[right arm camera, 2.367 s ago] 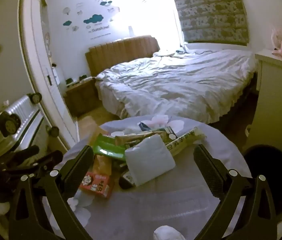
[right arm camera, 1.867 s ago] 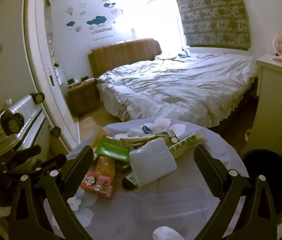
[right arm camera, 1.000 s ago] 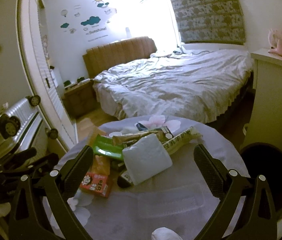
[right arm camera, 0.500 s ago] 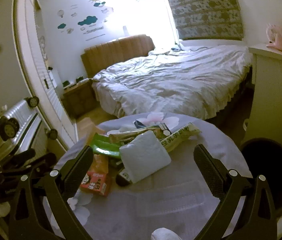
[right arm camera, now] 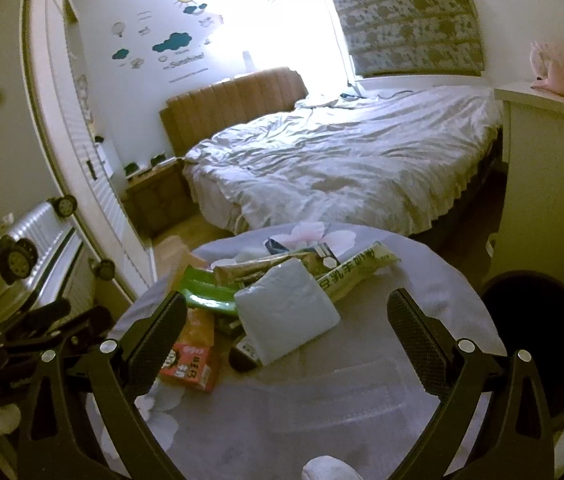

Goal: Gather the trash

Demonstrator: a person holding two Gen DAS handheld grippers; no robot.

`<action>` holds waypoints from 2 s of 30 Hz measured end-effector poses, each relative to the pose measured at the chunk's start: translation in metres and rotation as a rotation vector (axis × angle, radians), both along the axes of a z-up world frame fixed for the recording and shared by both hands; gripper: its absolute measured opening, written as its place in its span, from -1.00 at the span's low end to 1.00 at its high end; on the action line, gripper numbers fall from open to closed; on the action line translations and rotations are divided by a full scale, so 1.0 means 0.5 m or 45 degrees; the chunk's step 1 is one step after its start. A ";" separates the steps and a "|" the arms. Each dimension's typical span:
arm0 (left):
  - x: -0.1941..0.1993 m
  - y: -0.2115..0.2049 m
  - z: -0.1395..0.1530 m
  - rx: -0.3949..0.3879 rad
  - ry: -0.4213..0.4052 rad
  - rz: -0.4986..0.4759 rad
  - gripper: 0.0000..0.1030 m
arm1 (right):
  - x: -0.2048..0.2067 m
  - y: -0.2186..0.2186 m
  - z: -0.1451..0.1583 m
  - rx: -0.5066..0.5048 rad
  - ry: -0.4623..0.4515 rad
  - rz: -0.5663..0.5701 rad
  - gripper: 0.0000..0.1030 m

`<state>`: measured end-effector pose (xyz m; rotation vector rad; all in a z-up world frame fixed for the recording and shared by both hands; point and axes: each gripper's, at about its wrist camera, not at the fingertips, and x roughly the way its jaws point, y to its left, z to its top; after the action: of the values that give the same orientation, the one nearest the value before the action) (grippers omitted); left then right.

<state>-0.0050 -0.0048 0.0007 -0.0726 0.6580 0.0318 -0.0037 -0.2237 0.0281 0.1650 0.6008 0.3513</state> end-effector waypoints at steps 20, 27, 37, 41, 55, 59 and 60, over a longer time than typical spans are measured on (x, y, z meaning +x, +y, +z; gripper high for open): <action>0.001 -0.003 -0.004 0.001 0.005 0.000 0.90 | 0.001 -0.016 -0.012 0.005 0.010 -0.017 0.92; 0.008 0.013 -0.030 -0.034 0.030 0.000 0.90 | 0.004 -0.021 -0.023 -0.003 0.025 -0.016 0.92; 0.110 0.203 -0.128 -0.287 0.104 0.008 0.90 | 0.075 0.036 -0.076 -0.175 0.117 0.176 0.92; 0.172 0.230 -0.151 -0.287 0.140 -0.026 0.89 | 0.128 0.093 -0.119 -0.300 0.151 0.281 0.92; 0.340 0.261 -0.239 -0.372 0.347 -0.184 -0.39 | 0.249 0.165 -0.183 -0.404 0.225 0.400 0.90; 0.334 0.271 -0.237 -0.430 0.329 -0.170 -0.63 | 0.244 0.147 -0.180 -0.339 0.256 0.378 0.49; 0.334 0.271 -0.235 -0.424 0.326 -0.163 -0.69 | 0.241 0.140 -0.176 -0.315 0.257 0.368 0.43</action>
<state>0.1618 0.1309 -0.1167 -0.3516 0.9182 -0.1951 0.1170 -0.1536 -0.0598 -0.1276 0.8649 0.5393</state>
